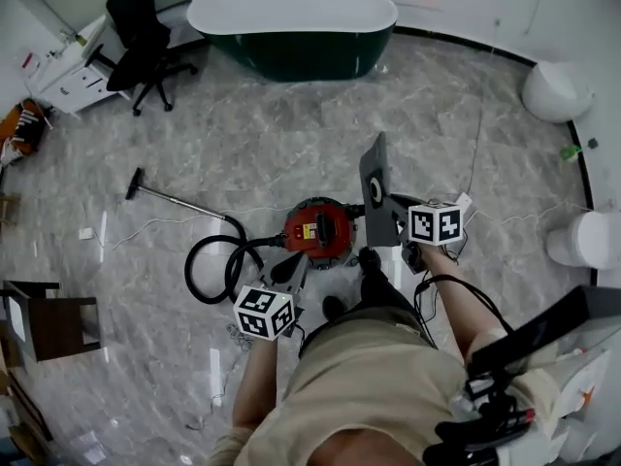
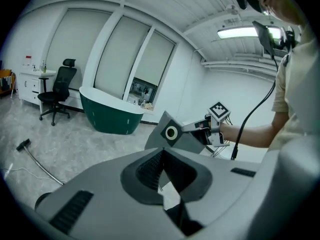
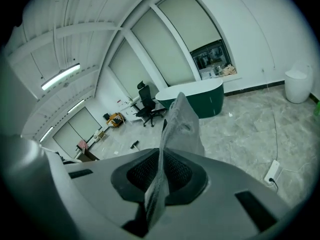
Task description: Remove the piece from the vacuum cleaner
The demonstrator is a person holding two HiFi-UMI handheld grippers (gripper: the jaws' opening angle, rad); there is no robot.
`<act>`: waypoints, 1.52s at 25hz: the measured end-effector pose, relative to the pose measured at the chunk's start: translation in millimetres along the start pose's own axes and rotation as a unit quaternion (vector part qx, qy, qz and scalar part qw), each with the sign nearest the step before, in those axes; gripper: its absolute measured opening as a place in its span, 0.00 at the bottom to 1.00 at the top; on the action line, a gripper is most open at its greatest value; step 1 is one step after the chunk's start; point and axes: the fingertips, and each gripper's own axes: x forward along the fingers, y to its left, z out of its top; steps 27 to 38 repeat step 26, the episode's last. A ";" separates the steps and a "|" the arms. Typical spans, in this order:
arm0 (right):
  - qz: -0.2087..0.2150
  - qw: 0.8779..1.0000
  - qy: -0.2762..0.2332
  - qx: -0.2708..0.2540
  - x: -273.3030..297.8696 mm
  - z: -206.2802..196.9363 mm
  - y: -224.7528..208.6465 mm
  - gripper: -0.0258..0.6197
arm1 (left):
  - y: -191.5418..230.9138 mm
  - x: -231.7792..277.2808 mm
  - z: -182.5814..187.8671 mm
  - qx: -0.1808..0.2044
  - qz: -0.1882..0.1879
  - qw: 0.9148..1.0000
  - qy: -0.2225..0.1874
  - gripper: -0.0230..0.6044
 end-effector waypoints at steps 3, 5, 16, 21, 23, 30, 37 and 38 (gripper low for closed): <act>0.012 1.000 -0.005 0.005 -5.8 -9.6 20.2 0.08 | 1.9 -22.9 -3.6 0.001 0.005 1.000 -0.009 0.04; 0.013 1.000 -0.007 0.006 -10.0 -18.3 28.8 0.08 | 1.1 -33.0 -9.5 0.001 0.004 1.000 -0.013 0.04; 0.010 0.999 -0.012 0.044 -66.1 -80.7 49.0 0.08 | -40.1 -26.3 -34.2 0.009 -0.063 0.998 0.011 0.04; 0.012 0.998 -0.014 0.067 -89.6 -100.3 36.2 0.08 | -68.1 -15.7 -29.1 0.030 -0.074 0.997 0.020 0.04; 0.013 0.997 -0.015 0.069 -102.2 -103.1 24.4 0.08 | -83.1 -7.3 -28.4 0.035 -0.074 0.996 0.021 0.04; 0.013 0.997 -0.019 0.071 -126.1 -104.8 0.9 0.08 | -111.8 9.7 -29.4 0.040 -0.076 0.996 0.023 0.04; 0.013 0.997 -0.019 0.071 -126.1 -104.8 0.9 0.08 | -111.8 9.7 -29.4 0.040 -0.076 0.996 0.023 0.04; 0.013 0.997 -0.019 0.071 -126.1 -104.8 0.9 0.08 | -111.8 9.7 -29.4 0.040 -0.076 0.996 0.023 0.04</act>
